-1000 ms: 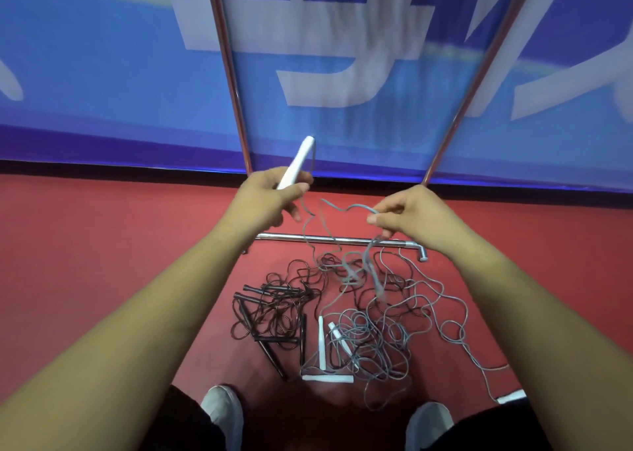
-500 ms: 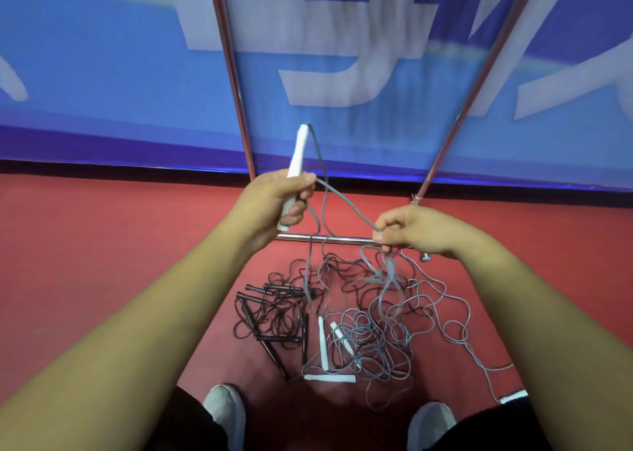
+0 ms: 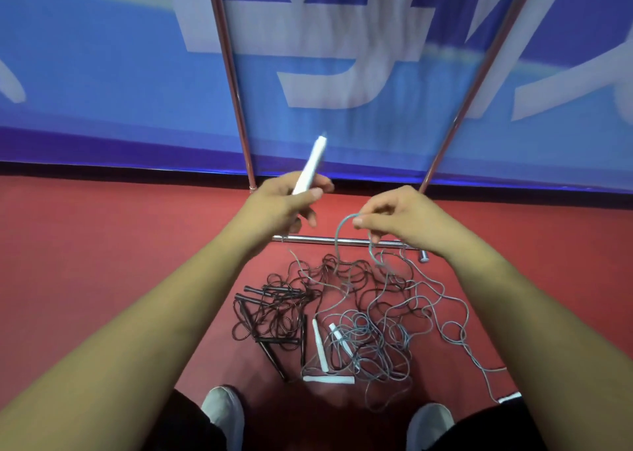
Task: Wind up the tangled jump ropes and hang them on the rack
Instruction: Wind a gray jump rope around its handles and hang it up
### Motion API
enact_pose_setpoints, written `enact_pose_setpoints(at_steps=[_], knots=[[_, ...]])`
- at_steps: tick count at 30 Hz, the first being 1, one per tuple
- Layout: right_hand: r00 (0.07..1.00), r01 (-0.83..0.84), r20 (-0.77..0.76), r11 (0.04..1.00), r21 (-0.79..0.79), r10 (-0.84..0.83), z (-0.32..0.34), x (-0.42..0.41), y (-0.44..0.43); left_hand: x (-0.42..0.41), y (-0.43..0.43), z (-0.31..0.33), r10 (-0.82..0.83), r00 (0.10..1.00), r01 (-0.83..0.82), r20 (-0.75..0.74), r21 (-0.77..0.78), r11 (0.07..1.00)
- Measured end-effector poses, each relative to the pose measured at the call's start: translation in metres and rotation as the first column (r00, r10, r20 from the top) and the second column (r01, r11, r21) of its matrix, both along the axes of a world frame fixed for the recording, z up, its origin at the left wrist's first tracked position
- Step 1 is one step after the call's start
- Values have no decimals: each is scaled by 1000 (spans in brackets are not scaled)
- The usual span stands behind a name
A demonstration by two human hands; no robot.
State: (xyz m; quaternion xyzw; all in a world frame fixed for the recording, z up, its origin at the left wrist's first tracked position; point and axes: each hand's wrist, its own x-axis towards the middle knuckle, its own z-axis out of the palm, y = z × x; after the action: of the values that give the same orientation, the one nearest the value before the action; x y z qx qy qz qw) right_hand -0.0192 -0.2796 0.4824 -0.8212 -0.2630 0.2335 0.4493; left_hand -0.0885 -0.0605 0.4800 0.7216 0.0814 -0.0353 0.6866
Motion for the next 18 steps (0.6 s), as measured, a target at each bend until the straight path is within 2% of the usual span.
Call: enact_pose_setpoints(at_steps=[3, 5, 7, 10, 15, 18], knots=[[998, 3, 56, 1000, 23, -4, 3, -3, 7, -7, -12, 2, -224, 971, 236, -87, 165, 958], [997, 12, 76, 1000, 19, -14, 4, -2, 6, -6, -11, 2, -269, 953, 294, -143, 205, 934], [996, -17, 83, 998, -65, 22, 0, 1, 2, -3, -8, 3, -243, 965, 254, -102, 113, 961], [993, -59, 87, 972, -226, 80, -12, 10, -10, 5, 1, 3, -66, 997, 62, -28, -132, 989], [990, 68, 140, 969, -236, -35, -36, 30, -28, 6, 6, 2, 73, 997, -67, 8, -331, 941], [987, 113, 142, 943, -313, -71, -53, 36, -32, 9, 12, 3, 119, 993, -102, 6, -479, 872]])
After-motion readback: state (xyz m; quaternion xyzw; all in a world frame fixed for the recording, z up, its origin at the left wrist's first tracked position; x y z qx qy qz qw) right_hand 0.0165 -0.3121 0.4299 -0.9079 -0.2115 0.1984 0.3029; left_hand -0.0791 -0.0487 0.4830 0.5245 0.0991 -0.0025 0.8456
